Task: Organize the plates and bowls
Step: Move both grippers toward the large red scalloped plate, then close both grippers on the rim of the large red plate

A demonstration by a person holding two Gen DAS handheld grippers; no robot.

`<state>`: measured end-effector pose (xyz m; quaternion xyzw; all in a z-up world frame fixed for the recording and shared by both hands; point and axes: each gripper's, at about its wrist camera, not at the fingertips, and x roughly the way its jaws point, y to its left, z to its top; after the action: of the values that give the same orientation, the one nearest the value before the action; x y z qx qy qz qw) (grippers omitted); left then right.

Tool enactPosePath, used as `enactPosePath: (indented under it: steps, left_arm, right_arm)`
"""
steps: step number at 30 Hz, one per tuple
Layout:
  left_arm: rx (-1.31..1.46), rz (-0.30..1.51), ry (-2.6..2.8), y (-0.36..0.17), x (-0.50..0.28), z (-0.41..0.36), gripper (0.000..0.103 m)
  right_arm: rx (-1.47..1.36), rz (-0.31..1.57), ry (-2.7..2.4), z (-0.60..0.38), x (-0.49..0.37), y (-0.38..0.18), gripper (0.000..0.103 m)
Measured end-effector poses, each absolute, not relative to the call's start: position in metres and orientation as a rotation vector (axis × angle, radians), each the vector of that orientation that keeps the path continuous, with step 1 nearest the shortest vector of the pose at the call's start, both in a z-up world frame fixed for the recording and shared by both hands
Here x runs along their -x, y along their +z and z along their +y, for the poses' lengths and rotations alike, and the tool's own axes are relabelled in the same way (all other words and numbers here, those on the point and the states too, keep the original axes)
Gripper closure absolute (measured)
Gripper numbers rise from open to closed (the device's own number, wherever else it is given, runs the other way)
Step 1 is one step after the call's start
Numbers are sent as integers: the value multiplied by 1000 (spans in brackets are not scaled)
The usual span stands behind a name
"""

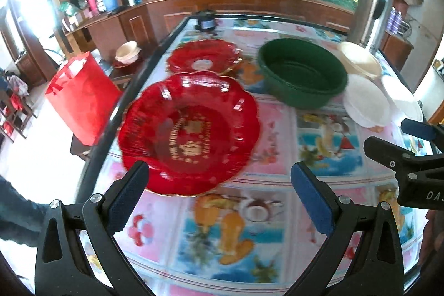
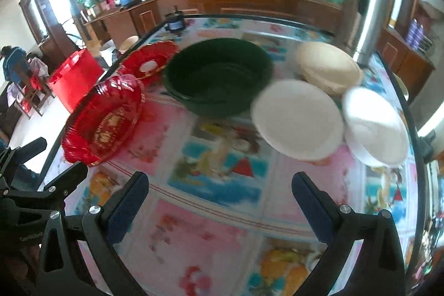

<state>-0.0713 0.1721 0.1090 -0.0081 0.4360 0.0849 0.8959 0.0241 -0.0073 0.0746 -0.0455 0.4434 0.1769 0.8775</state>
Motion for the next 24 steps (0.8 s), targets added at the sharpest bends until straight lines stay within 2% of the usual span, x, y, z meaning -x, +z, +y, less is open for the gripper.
enactPosePath:
  steps: [11,24]
  left_arm:
    - [38,918,192,105,67,225,0]
    - [88,954,162,89,45,254,0]
  right_arm:
    - [98,946,414,43,-31,73,1]
    - [107,959,409,78,-41,70,1]
